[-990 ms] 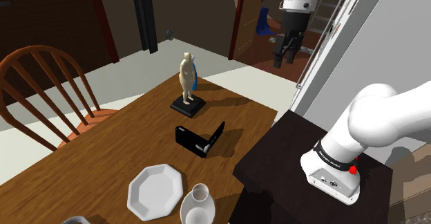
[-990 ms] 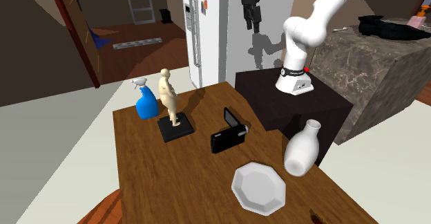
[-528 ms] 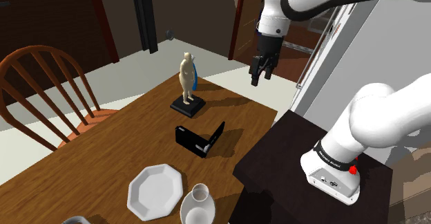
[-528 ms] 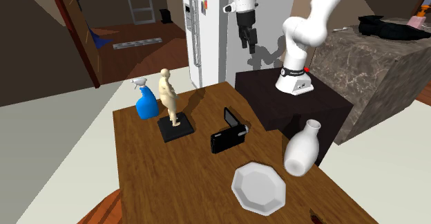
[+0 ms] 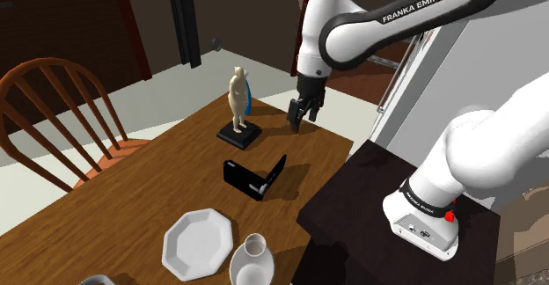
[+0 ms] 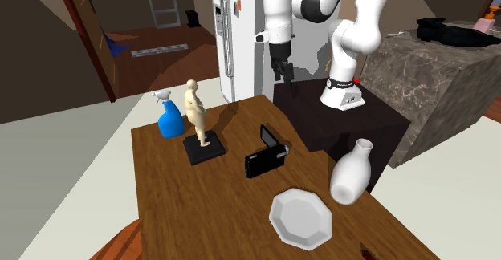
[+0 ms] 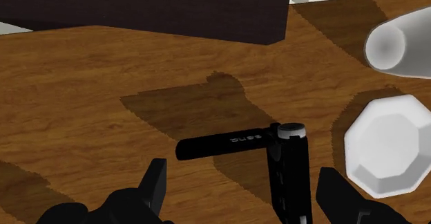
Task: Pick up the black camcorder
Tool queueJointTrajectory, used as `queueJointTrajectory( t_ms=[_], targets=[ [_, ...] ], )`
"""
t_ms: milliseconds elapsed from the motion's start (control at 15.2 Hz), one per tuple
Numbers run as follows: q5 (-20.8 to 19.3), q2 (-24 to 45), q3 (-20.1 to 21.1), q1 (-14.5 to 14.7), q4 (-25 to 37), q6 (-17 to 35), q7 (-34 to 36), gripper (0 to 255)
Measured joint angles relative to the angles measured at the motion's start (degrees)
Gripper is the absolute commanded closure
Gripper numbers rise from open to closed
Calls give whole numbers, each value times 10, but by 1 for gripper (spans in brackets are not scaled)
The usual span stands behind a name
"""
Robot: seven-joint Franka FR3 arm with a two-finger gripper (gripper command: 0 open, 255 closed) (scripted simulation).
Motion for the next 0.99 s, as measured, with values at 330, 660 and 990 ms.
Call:
queueJointTrajectory(
  t_ms=[330,660,990],
  targets=[
    [-10,104,30,13,22,96,20,0],
    [-46,219,54,29,61,183,59,0],
    [-104,331,55,56,121,243,108,0]
  ],
)
